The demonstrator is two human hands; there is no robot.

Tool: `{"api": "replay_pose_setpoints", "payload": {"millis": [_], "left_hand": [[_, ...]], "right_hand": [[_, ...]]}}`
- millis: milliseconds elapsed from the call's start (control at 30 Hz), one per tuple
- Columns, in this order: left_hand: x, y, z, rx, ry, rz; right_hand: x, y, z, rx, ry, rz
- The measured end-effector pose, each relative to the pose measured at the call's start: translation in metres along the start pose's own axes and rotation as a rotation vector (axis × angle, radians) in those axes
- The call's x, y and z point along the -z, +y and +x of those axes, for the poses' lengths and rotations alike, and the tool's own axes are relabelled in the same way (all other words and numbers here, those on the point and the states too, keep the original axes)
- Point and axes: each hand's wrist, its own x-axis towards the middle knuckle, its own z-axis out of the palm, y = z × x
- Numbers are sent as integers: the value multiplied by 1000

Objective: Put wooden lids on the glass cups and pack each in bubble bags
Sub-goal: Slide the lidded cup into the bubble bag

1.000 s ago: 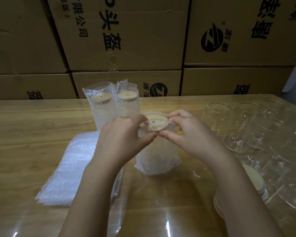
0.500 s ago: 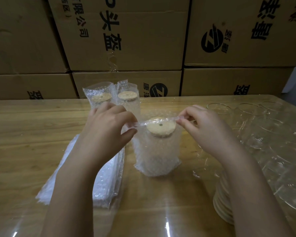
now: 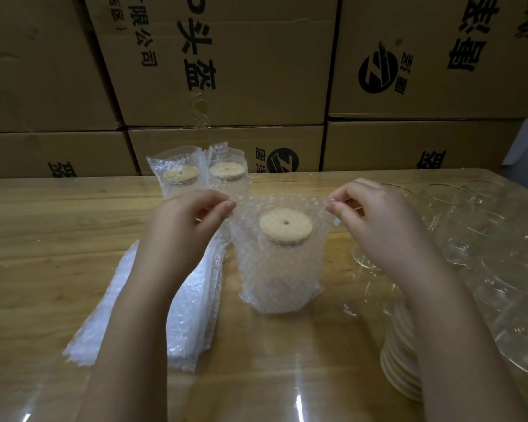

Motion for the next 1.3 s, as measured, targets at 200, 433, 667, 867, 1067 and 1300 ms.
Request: {"api": "replay_pose_setpoints", "payload": {"millis": [200, 433, 667, 867, 1067, 1300], "left_hand": [[-2, -2, 1, -53, 92, -30], [-3, -2, 0, -86, 123, 19], [-12, -25, -3, 121, -431, -213], [-64, -47, -12, 222, -655, -468], [-92, -52, -22, 264, -525, -660], [-95, -54, -23, 266, -477, -704]], "right_hand": [[0, 1, 1, 5, 0, 27], [1, 1, 0, 10, 73, 67], [-5, 4, 3, -54, 128, 241], [-15, 3, 5, -119, 137, 463], [-20, -1, 5, -191, 126, 639], [-34, -7, 3, -359, -180, 500]]}}
